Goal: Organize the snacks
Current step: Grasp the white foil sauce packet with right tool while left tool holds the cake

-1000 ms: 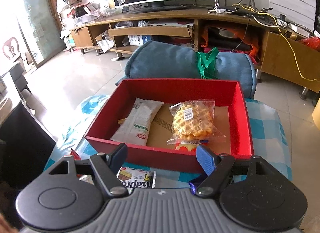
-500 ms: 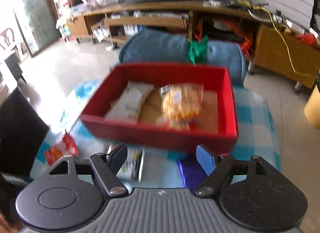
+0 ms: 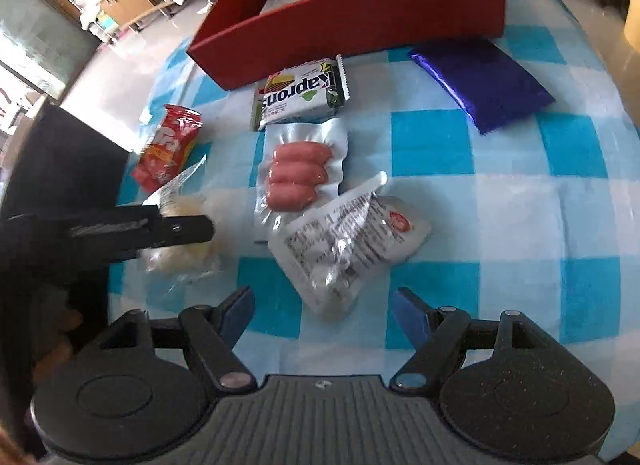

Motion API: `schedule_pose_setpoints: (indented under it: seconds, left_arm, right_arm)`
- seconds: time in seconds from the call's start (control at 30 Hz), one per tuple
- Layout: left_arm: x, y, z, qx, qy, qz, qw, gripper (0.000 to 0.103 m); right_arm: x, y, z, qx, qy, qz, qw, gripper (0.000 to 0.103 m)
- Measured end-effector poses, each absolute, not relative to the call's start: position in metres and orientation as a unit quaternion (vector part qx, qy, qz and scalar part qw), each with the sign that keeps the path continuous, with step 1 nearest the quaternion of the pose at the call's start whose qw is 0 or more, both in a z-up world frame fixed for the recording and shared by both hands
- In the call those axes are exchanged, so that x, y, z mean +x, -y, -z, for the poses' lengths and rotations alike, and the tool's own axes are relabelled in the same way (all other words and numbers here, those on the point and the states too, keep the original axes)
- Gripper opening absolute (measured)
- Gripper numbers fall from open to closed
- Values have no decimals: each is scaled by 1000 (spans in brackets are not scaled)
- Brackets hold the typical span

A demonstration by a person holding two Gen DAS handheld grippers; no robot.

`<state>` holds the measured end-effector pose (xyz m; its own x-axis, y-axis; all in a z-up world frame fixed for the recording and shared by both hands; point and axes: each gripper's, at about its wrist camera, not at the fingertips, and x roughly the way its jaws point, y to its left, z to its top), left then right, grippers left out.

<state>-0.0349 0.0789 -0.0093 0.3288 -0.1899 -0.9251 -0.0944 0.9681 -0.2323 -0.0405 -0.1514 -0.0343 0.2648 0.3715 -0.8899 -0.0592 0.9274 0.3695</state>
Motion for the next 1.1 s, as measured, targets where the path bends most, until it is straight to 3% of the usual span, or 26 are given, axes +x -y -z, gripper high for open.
schedule_pose_setpoints:
  seconds: [0.1,0.27,0.7,0.87,1.1]
  left_arm:
    - [-35,-83,6,-134,-572,31,808,65]
    - [-35,-83,7,-132,-576,34,806,66]
    - [-36,-77,12,-129,-580,38,803,76]
    - [-37,-73,14,-120,-583,40,802,77]
    - [-38,-75,17,-124,-590,46,797,78]
  right_arm:
    - [-28,146,40,130,-586,-123,790,77]
    - [-24,148,39,21,-570,-81,818,71]
    - [-26,179,30,170,-567,-46,805,70]
    - [-22,150,33,28,-533,-16,846,71]
    - [-29,159,41,-24,-571,-45,819,78]
